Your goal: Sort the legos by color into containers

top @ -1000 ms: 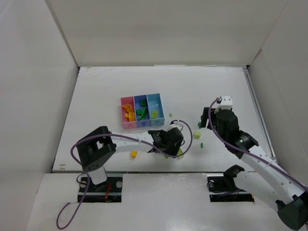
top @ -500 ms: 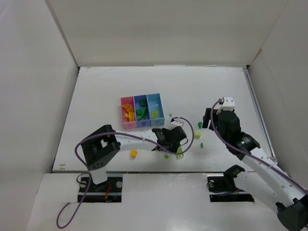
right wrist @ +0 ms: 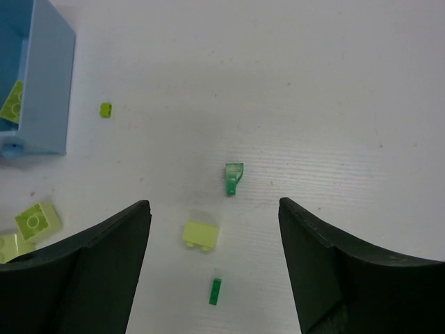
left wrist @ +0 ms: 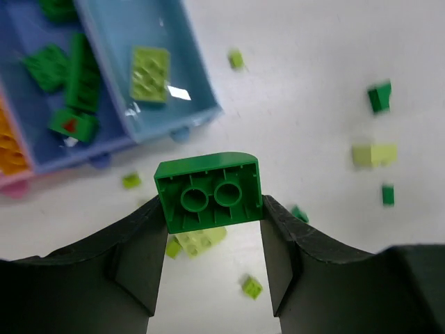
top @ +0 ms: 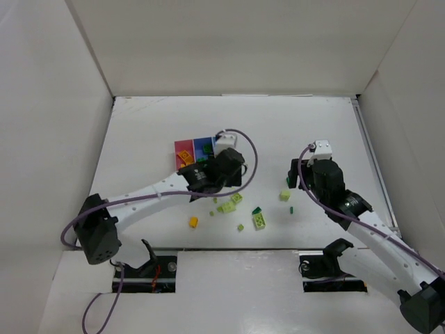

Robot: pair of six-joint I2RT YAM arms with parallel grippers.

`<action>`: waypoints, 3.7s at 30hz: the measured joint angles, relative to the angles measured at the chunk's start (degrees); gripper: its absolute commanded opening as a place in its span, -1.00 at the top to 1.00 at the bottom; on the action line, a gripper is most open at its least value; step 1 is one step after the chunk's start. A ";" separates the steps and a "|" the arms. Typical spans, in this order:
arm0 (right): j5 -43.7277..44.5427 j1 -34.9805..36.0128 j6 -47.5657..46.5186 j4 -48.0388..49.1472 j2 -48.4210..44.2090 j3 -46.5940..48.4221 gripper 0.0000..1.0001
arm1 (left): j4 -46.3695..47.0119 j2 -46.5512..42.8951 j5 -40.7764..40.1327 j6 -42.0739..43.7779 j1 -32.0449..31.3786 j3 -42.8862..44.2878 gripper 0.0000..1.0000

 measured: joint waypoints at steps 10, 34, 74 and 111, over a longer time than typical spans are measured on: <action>-7.65 0.76 -2.75 2.71 5.97 -1.36 -0.58 | 3.52 -1.16 1.18 4.07 19.45 0.24 0.22; -11.04 9.70 -3.61 4.81 19.34 -0.28 -0.63 | 3.65 7.58 3.45 5.95 22.84 2.10 -1.00; -10.05 21.92 3.48 7.80 36.74 1.73 0.11 | -0.26 -13.75 3.82 0.92 22.84 -7.69 -1.00; -11.23 21.92 -12.22 7.19 52.04 44.15 0.26 | -7.13 -21.77 1.11 -5.70 23.45 -8.81 -1.00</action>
